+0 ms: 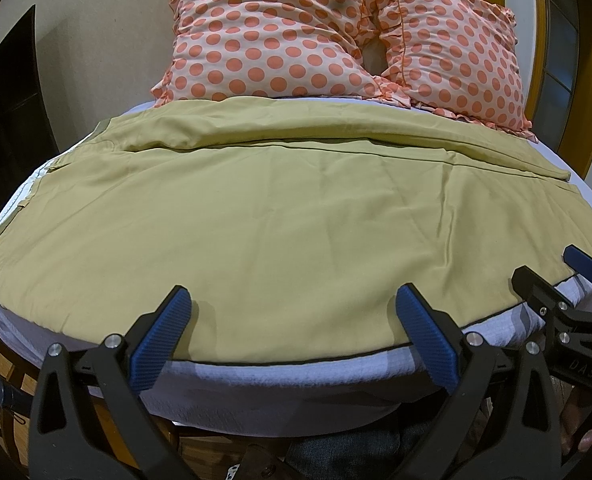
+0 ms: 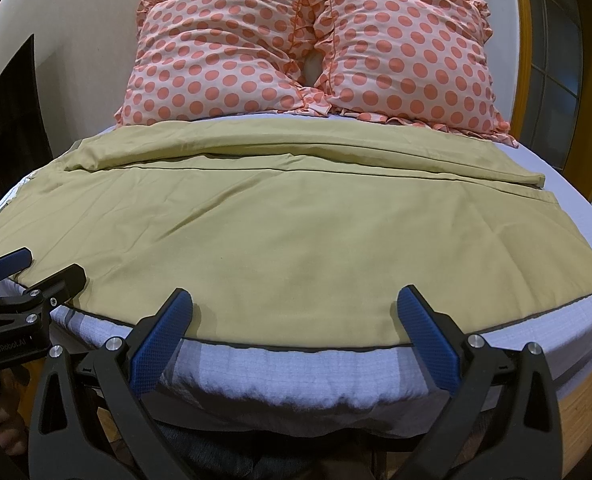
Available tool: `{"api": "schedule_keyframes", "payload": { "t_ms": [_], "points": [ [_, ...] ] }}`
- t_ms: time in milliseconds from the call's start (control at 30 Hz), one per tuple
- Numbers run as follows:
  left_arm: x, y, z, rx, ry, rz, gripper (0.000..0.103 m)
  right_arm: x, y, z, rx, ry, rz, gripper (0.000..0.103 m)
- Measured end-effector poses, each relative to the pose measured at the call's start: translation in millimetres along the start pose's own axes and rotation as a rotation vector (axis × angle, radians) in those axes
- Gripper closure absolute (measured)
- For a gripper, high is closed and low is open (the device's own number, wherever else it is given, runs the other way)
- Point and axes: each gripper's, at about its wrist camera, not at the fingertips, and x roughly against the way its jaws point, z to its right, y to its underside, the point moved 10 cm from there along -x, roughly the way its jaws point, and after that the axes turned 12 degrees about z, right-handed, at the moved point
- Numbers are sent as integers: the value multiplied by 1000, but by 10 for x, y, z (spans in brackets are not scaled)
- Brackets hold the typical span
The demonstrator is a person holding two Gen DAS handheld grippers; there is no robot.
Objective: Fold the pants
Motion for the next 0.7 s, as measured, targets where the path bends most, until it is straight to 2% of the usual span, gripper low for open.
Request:
{"api": "schedule_keyframes", "payload": {
  "t_ms": [600, 700],
  "points": [
    [3, -2, 0, -1, 0, 4, 2, 8, 12, -1, 2, -1, 3, 1],
    [23, -33, -1, -9, 10, 8, 2, -15, -19, 14, -2, -36, -41, 1]
  ]
}}
